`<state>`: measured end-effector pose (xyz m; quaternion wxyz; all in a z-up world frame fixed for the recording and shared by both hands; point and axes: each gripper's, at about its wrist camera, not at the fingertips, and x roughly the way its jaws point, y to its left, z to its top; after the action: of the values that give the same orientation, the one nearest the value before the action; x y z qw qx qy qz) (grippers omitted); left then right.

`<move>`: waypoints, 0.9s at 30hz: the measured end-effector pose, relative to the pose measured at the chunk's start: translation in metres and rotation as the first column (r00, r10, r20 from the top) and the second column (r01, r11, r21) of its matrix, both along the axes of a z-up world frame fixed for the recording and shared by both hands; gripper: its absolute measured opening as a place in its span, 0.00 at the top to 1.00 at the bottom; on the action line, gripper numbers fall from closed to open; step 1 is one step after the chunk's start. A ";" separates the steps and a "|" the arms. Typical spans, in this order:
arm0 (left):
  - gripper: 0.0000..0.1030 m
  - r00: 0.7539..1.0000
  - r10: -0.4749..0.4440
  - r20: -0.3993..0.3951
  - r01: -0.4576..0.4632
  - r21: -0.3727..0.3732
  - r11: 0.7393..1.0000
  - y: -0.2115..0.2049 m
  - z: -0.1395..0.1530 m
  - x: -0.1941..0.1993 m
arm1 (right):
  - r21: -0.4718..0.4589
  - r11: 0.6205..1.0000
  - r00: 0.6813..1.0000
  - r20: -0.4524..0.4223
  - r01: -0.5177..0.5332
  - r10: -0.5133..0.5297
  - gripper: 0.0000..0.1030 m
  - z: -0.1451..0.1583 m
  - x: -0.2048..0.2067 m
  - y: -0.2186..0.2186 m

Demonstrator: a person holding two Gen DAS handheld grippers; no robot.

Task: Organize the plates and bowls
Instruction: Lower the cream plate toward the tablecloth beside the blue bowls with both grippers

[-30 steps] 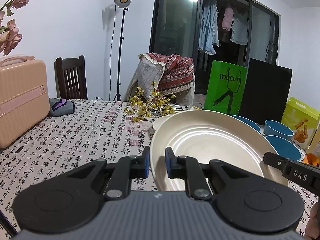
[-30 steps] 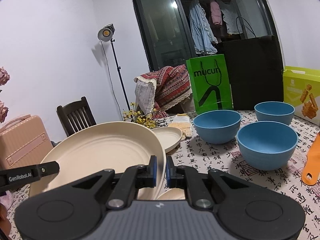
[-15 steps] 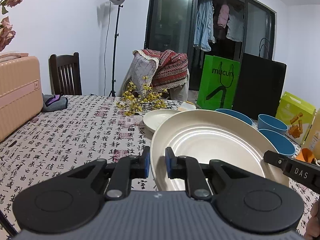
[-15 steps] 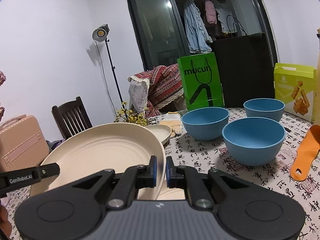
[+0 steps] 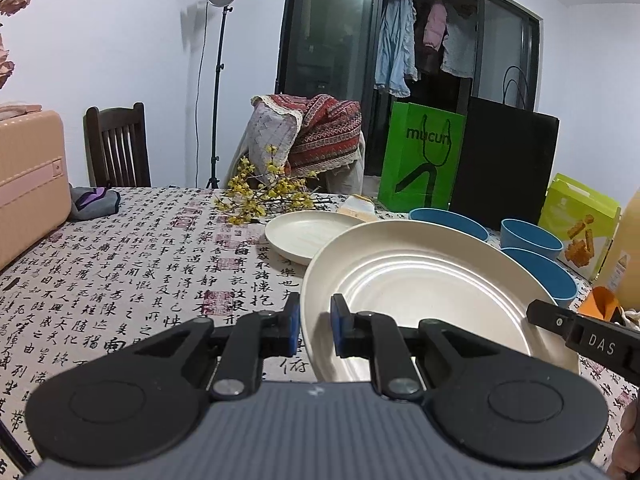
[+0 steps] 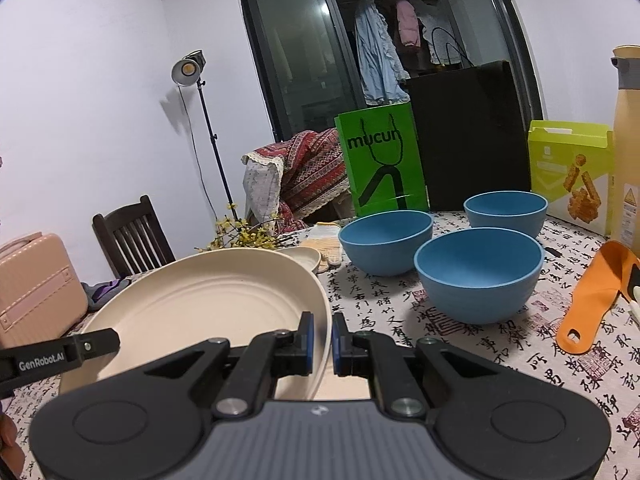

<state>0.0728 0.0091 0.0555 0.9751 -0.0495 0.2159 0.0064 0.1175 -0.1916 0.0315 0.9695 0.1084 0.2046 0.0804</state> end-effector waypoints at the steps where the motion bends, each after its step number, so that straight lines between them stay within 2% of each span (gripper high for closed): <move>1: 0.85 1.000 -0.003 -0.001 0.003 0.000 1.000 -0.001 0.000 0.000 | 0.000 1.000 1.000 -0.001 0.002 -0.002 0.91 0.000 0.000 -0.001; 27: 0.85 0.998 -0.059 -0.032 0.059 0.021 0.998 -0.033 -0.017 0.003 | -0.005 0.998 0.998 -0.022 0.057 -0.057 0.91 -0.013 -0.008 -0.031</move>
<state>0.0756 -0.0236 0.0388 0.9719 -0.0323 0.2323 -0.0192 0.1094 -0.2226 0.0184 0.9693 0.1131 0.2121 0.0510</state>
